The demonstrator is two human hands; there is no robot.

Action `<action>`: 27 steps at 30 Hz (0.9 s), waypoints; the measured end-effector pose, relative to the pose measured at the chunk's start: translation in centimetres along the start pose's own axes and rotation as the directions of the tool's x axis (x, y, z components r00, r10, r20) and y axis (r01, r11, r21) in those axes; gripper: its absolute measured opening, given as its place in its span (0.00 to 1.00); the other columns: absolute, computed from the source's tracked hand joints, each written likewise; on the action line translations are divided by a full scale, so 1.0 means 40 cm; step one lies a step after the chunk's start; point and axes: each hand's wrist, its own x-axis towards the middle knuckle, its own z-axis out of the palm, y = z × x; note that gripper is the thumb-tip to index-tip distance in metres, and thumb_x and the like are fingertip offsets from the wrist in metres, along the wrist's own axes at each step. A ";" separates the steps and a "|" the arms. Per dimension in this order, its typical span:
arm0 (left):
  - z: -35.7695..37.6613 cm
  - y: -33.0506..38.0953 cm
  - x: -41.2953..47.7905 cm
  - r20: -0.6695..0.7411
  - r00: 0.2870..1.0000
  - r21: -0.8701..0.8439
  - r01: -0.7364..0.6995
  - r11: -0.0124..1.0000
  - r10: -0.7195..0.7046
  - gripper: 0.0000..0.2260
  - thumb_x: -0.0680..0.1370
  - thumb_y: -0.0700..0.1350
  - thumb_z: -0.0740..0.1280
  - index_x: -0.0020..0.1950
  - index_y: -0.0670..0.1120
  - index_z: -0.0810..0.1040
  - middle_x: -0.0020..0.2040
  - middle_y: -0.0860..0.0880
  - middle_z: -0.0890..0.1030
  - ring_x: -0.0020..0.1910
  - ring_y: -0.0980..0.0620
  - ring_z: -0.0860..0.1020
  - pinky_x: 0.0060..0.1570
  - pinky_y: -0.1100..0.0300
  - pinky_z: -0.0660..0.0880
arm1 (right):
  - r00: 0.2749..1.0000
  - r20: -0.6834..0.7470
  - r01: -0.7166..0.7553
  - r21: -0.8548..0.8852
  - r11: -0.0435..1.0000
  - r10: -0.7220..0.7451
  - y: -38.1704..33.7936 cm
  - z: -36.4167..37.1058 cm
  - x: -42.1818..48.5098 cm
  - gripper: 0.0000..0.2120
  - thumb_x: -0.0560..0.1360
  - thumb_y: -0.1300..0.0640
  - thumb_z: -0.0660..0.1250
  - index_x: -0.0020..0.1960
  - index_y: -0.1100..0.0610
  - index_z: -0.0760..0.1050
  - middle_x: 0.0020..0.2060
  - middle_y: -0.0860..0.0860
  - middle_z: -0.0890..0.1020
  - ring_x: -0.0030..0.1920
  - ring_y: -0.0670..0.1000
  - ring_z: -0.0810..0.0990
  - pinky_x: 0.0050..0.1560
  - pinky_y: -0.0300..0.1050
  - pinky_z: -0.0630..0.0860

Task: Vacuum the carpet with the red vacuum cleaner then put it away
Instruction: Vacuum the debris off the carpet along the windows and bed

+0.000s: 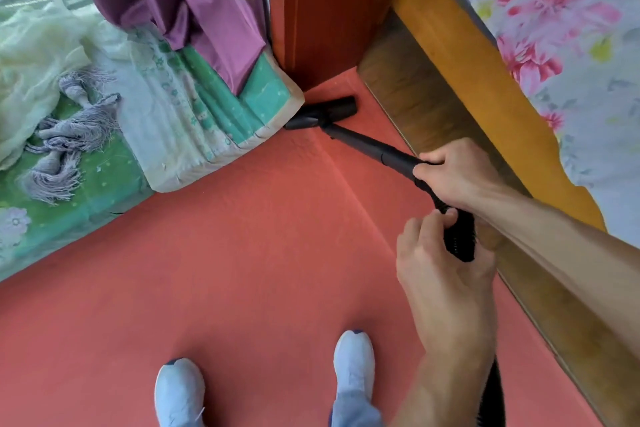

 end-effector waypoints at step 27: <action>0.245 -0.045 0.083 0.045 0.999 0.029 0.010 1.000 -0.012 0.09 0.67 0.37 0.74 0.44 0.48 0.81 0.39 0.52 0.81 0.39 0.53 0.79 0.40 0.58 0.76 | 0.959 -0.098 0.228 -0.288 0.930 -0.266 0.139 -0.044 0.195 0.15 0.78 0.59 0.68 0.63 0.62 0.77 0.57 0.61 0.81 0.57 0.62 0.80 0.50 0.48 0.77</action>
